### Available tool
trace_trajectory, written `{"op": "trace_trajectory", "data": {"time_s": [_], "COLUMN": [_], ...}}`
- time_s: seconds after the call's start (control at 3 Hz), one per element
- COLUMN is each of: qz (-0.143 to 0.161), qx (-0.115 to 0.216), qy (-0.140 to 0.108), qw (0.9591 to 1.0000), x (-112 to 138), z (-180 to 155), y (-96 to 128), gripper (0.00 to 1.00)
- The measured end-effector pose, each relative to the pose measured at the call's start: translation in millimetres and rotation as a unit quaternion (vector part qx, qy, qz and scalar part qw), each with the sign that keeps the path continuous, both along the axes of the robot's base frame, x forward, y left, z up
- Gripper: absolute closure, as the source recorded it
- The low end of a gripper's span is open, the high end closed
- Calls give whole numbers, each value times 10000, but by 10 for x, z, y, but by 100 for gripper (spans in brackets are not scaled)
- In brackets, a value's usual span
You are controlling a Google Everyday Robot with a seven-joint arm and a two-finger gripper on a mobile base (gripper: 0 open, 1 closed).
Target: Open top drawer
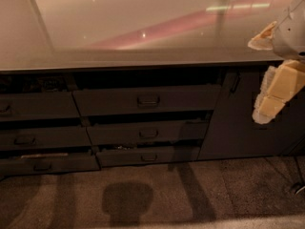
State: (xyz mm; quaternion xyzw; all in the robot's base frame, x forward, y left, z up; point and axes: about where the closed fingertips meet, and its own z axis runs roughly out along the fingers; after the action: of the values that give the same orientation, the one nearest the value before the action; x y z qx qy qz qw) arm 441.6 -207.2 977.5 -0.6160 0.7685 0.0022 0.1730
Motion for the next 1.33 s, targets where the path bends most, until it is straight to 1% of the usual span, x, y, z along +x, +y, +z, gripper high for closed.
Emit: {"op": "trace_trajectory", "data": {"time_s": [0.33,0.67,1.0,1.33], "qz": [430,430,476,389], "qx": [12,13,27,115], "qy": [131,131,37,279], "qw": [9990,9990,9989,9988], "x": [63,63,72,175], "z": [-72,-72,-83,-471], "y": [393,393,405,290], "gripper": [0,0,0,0]}}
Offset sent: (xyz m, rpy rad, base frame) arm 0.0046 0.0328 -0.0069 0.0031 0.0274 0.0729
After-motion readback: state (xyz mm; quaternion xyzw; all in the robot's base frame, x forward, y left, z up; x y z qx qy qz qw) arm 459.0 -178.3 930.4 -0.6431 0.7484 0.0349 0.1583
